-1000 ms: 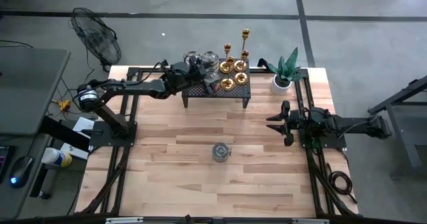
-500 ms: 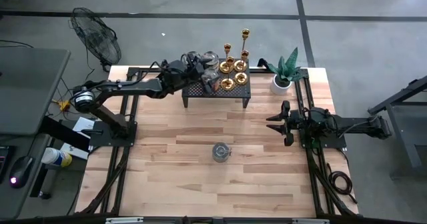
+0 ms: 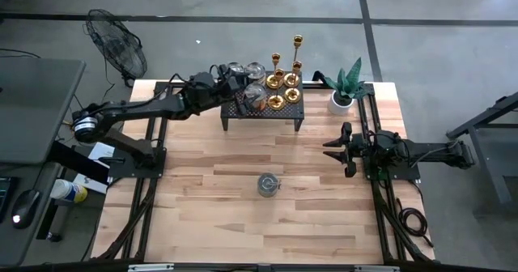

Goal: Pick & Place candle stick holders
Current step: Put the scented candle on the shelf

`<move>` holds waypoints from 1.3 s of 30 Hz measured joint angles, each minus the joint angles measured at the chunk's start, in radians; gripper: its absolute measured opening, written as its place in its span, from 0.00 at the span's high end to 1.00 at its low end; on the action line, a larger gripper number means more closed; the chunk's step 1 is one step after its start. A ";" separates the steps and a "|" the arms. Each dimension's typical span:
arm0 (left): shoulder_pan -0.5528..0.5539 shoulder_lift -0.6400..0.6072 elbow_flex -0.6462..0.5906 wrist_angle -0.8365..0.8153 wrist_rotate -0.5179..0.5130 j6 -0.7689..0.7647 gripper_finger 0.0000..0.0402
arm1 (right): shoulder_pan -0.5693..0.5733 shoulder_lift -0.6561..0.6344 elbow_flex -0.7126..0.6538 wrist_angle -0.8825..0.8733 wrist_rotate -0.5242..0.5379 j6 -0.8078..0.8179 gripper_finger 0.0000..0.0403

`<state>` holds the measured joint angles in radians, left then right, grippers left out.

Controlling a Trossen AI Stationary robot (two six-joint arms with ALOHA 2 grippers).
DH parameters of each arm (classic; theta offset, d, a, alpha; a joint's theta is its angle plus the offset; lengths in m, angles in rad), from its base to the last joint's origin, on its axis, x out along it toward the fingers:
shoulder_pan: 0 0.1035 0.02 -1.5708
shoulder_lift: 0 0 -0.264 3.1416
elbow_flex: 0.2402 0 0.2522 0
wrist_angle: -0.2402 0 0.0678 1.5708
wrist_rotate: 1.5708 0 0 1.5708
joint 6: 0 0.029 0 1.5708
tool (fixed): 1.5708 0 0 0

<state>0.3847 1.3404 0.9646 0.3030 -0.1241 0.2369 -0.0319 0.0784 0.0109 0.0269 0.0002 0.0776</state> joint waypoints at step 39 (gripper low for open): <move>-0.528 -0.107 -0.213 -0.055 0.015 -0.268 0.04 | 0.000 0.000 0.000 0.000 0.000 0.000 0.71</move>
<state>-0.1431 1.2331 0.7511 0.2485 -0.1095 -0.0315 -0.0319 0.0782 0.0107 0.0265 0.0000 0.0780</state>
